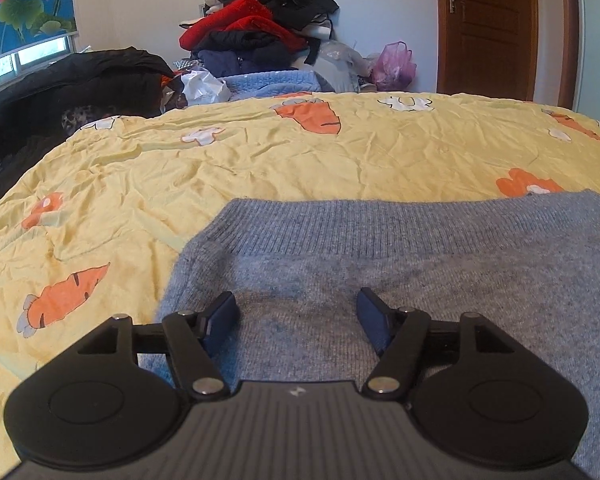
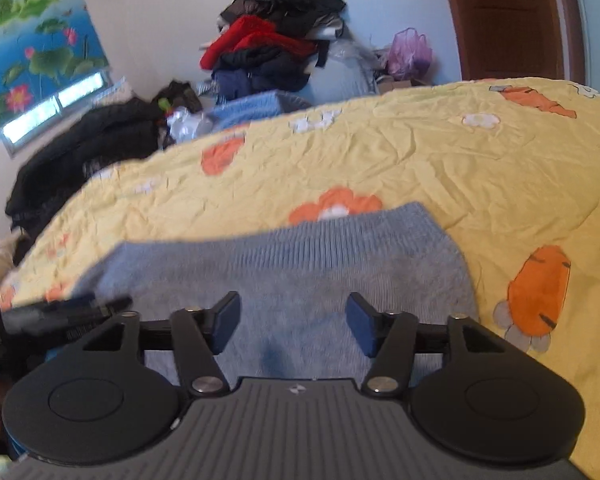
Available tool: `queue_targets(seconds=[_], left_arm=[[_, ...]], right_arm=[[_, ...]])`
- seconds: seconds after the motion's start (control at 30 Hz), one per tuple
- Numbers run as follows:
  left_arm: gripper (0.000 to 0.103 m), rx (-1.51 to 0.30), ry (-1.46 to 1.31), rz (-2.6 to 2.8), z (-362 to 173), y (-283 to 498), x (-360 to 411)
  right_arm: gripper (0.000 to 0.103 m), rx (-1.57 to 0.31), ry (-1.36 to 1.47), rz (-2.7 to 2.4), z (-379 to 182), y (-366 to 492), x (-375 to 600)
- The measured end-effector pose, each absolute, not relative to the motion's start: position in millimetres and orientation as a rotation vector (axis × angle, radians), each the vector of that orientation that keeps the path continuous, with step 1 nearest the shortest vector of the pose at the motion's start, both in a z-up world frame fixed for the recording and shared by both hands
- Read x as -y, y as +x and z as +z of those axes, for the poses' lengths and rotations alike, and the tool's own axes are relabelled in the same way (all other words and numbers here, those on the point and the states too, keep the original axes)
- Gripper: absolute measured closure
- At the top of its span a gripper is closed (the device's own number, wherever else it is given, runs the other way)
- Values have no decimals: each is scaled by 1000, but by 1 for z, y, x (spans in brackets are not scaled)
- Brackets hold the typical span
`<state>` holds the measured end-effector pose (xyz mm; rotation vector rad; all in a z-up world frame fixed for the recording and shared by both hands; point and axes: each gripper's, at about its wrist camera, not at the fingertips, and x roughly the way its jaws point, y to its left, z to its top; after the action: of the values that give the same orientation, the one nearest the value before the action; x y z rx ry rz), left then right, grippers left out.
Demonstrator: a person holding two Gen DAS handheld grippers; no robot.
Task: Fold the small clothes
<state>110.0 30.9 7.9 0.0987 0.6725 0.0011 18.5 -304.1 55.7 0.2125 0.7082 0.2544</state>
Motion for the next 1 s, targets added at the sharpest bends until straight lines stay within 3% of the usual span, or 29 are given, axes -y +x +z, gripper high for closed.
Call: queue_targets(seconds=[0.1,0.4,0.53,0.8,1.0], left_arm=[[34,-674,93,0,8,110,-32],[35,-651,27,-38,42,44,-29],[34,-728,9,-76,21,31,-23],[31,-711,-91,-47,22,29,-46],[33,-673,-457,55,35,-39,-107]], right_arm=[[34,-691,202,261,33,19,308],[33,-683,221,303,67,-19,296],[32,-733,225,278,41,-21,295],[26,-601,89,325,23,-32,291],[18,-604,88,345,24,-31,289]])
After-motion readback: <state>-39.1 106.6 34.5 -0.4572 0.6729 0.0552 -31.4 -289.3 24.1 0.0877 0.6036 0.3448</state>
